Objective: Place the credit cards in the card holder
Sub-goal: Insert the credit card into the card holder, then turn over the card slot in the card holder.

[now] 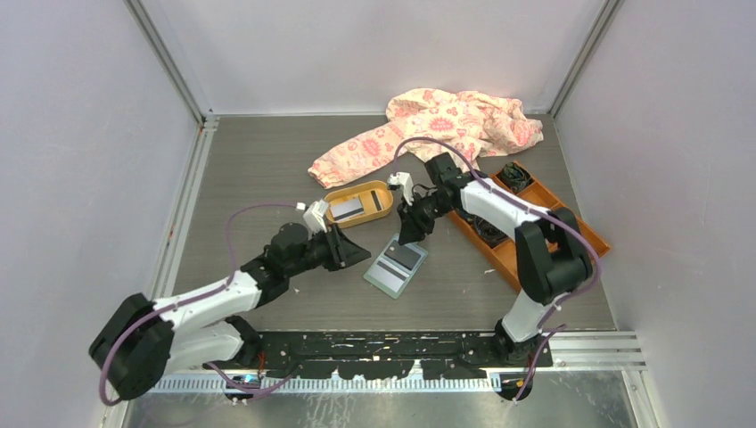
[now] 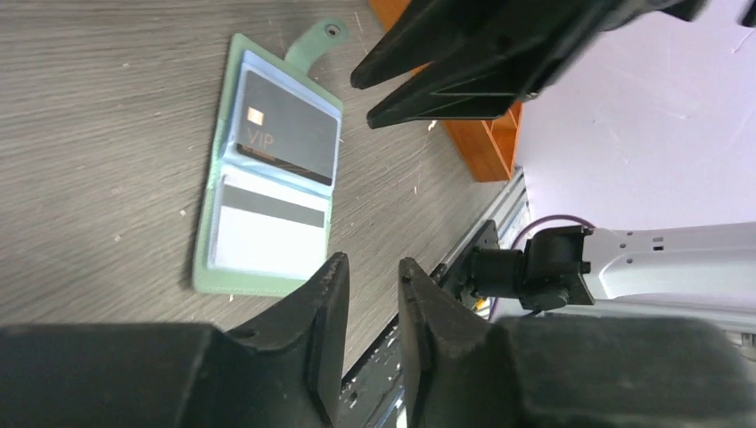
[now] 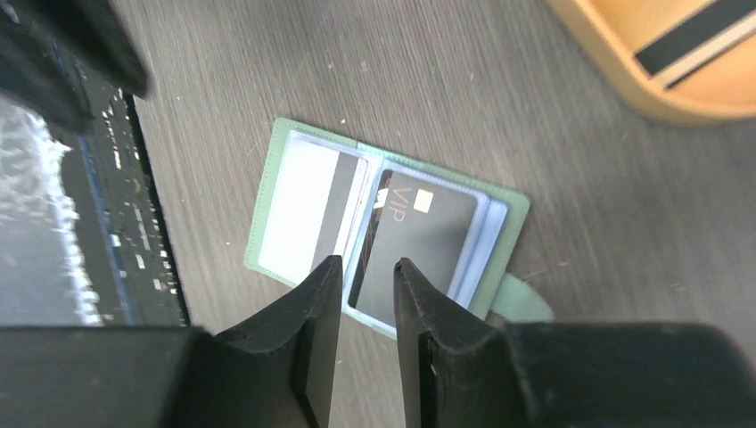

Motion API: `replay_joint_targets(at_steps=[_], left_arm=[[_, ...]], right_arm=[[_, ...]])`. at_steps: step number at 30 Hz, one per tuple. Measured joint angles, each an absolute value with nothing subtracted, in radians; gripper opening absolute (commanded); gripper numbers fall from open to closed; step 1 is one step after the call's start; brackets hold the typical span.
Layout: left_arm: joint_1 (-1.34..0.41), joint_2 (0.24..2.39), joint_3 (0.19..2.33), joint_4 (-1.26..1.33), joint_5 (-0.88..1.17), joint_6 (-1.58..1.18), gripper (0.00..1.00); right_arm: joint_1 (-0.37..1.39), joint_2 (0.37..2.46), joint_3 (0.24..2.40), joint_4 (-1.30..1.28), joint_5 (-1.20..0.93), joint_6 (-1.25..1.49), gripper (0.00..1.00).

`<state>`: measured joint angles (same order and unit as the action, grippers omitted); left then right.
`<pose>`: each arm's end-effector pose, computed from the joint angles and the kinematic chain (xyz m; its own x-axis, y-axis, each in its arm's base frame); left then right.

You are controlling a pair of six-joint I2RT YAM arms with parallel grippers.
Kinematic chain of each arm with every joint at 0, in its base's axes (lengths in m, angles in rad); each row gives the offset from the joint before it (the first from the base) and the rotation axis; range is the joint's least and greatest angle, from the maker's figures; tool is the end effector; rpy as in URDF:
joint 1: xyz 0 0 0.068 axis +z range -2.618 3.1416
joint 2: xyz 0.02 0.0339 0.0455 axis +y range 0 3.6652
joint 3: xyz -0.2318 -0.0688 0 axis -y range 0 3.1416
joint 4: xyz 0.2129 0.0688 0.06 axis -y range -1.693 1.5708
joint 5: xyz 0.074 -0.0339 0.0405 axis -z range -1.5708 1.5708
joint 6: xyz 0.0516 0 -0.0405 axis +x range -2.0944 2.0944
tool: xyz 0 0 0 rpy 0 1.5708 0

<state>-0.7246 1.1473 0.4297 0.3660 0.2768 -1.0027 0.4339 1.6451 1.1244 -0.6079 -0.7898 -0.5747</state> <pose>0.1709 -0.1701 0.1874 -0.8381 -0.3410 -0.4258 0.2290 0.4885 -0.8420 0.2558 0.1589 0.1911 -0.3775 -0.5967 -0.7081 -0.9256 0.2223 0.3062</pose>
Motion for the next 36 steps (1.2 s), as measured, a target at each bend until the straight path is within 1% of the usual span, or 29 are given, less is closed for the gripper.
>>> replay_joint_targets(at_steps=[2, 3, 4, 8, 13, 20, 25, 31, 36], left_arm=[[-0.724, 1.071, 0.392, 0.353, 0.242, -0.968, 0.51], [-0.724, 1.035, 0.369, 0.354, 0.225, -0.957, 0.55], [-0.724, 1.0, 0.345, 0.354, 0.208, -0.947, 0.56], [-0.724, 0.926, 0.26, 0.369, 0.17, -0.934, 0.56], [-0.724, 0.947, 0.19, 0.424, 0.175, -0.958, 0.54], [-0.725, 1.109, 0.183, 0.549, 0.249, -1.029, 0.49], [-0.738, 1.224, 0.183, 0.621, 0.277, -1.072, 0.45], [-0.785, 1.267, 0.198, 0.601, 0.254, -1.085, 0.44], [-0.822, 1.277, 0.25, 0.507, 0.203, -1.077, 0.43]], right_arm=[[0.427, 1.706, 1.153, -0.639, -0.789, -0.523, 0.38], [0.427, 1.728, 1.162, -0.651, -0.786, -0.505, 0.4], [0.428, 1.751, 1.172, -0.663, -0.778, -0.486, 0.41], [0.428, 1.809, 1.198, -0.708, -0.728, -0.435, 0.42], [0.428, 1.842, 1.227, -0.739, -0.678, -0.406, 0.42], [0.428, 1.891, 1.244, -0.764, -0.636, -0.39, 0.43], [0.428, 1.917, 1.259, -0.78, -0.616, -0.389, 0.46], [0.43, 1.927, 1.274, -0.796, -0.602, -0.388, 0.47], [0.433, 1.938, 1.29, -0.816, -0.596, -0.39, 0.44]])
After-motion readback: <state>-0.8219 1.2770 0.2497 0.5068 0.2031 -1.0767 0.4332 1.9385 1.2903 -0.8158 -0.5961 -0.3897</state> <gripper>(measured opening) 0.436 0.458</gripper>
